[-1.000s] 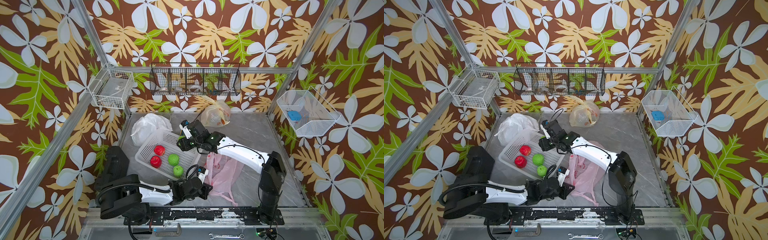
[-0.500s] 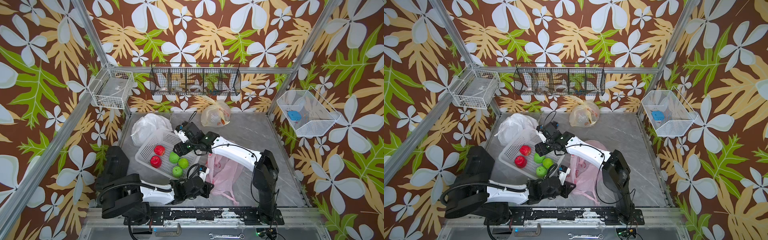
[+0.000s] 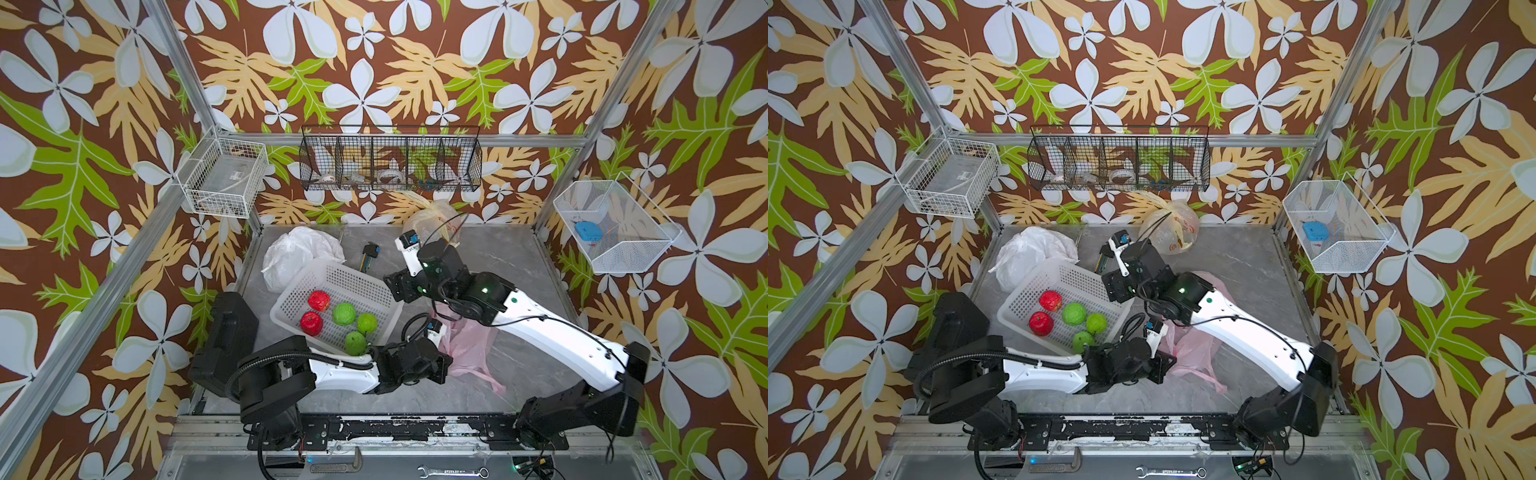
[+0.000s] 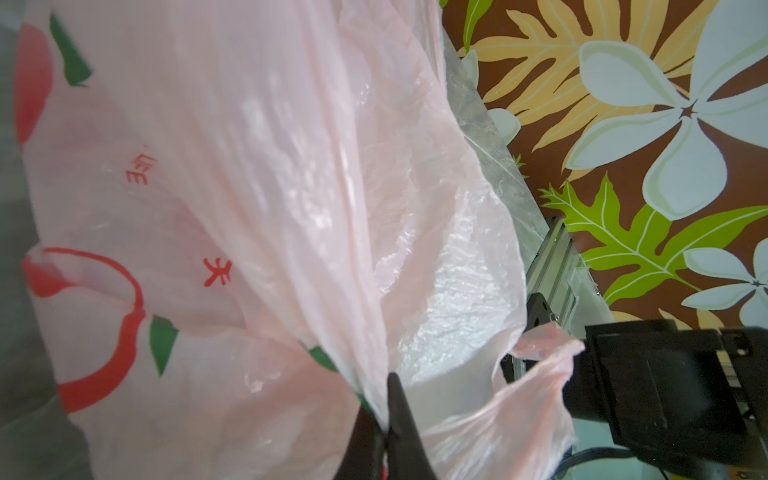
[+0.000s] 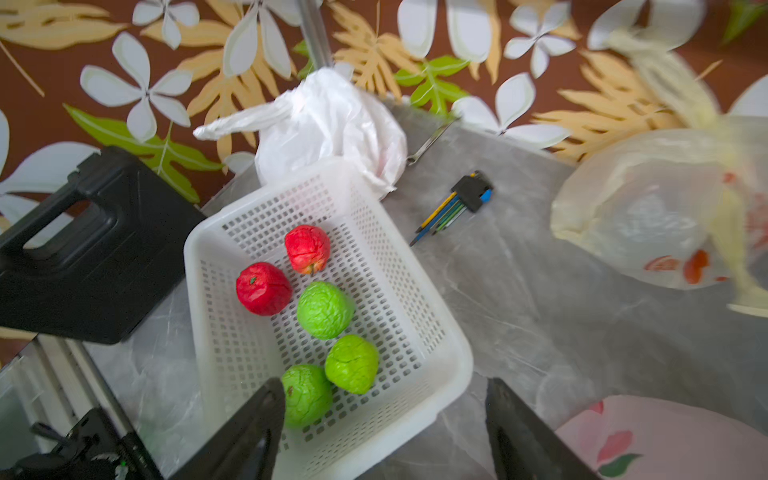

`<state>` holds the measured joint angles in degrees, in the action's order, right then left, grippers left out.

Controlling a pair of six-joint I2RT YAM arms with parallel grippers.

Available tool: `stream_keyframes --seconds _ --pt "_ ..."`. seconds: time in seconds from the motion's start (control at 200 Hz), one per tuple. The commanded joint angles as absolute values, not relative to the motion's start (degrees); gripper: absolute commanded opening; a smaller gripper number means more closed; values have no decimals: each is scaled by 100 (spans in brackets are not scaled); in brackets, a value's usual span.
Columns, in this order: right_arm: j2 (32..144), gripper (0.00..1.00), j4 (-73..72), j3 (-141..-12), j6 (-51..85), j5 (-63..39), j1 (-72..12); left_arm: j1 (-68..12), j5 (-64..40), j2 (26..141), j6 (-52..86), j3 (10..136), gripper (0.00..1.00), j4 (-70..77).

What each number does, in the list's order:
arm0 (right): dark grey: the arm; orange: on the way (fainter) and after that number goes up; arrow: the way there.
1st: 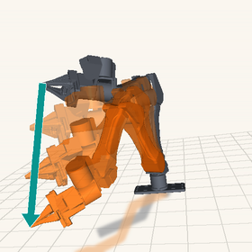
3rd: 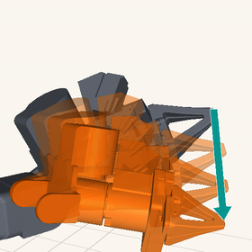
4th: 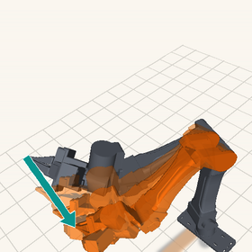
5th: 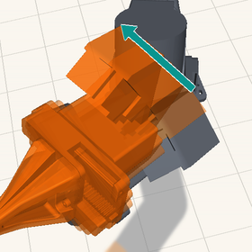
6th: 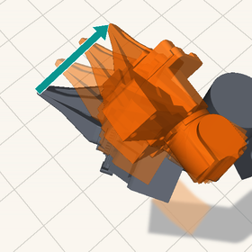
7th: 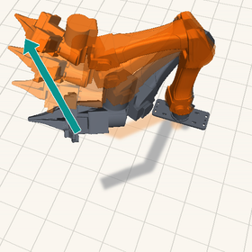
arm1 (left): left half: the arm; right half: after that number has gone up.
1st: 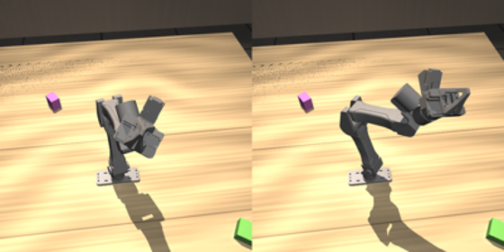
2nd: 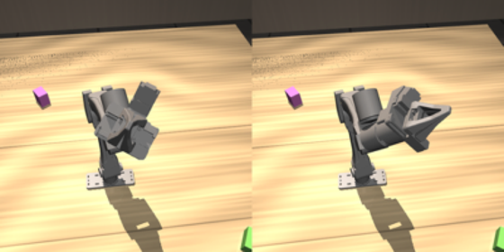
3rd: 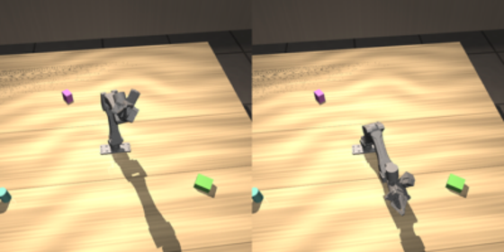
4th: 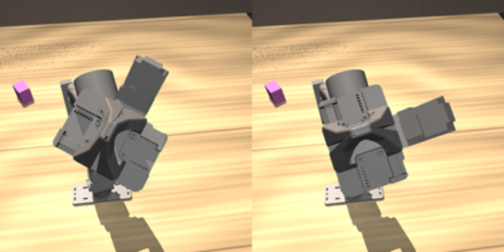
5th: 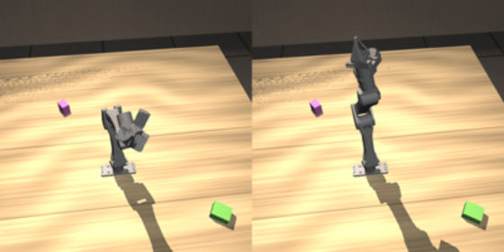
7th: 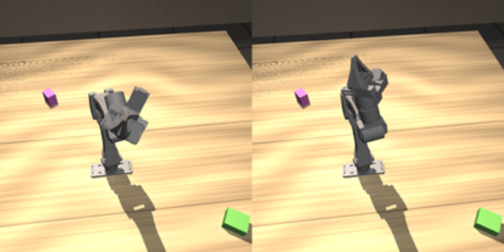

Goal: Untie the knot of a plastic bag & take out the apple
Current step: Place the apple in the basket, then place the plastic bag at the corner of the board.

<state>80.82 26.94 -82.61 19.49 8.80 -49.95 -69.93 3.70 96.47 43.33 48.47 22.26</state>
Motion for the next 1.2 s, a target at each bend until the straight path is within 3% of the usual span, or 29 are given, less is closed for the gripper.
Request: stream_keyframes --seconds 0.0,0.285,0.626,0.756,0.841,0.881,0.936,1.191 --pt "7360 78 2529 -7839 2145 1790 -4960 -6979 325 10011 4117 5507 0 2075" --pt "5307 82 2426 -6843 2357 2901 -4942 -6559 485 11496 4022 7734 0 1841" --pt "3895 81 2963 -6098 2818 3542 -4947 -5797 535 13632 3485 11207 1 1692" --pt "3484 81 3205 -6031 2882 3786 -4942 -5608 596 14905 2963 13351 20 1349" --pt "3272 82 3396 -5990 2900 3997 -4944 -5547 987 15591 2538 14469 44 1080" --pt "3200 82 3497 -5976 2924 4103 -4941 -5508 1052 15657 2480 14489 57 1155" --pt "3133 84 3599 -5938 2936 4269 -4942 -5415 989 15498 2483 14185 63 1323" --pt "3383 90 3529 -5783 2789 4756 -4947 -5366 816 13750 1901 11940 68 2113"
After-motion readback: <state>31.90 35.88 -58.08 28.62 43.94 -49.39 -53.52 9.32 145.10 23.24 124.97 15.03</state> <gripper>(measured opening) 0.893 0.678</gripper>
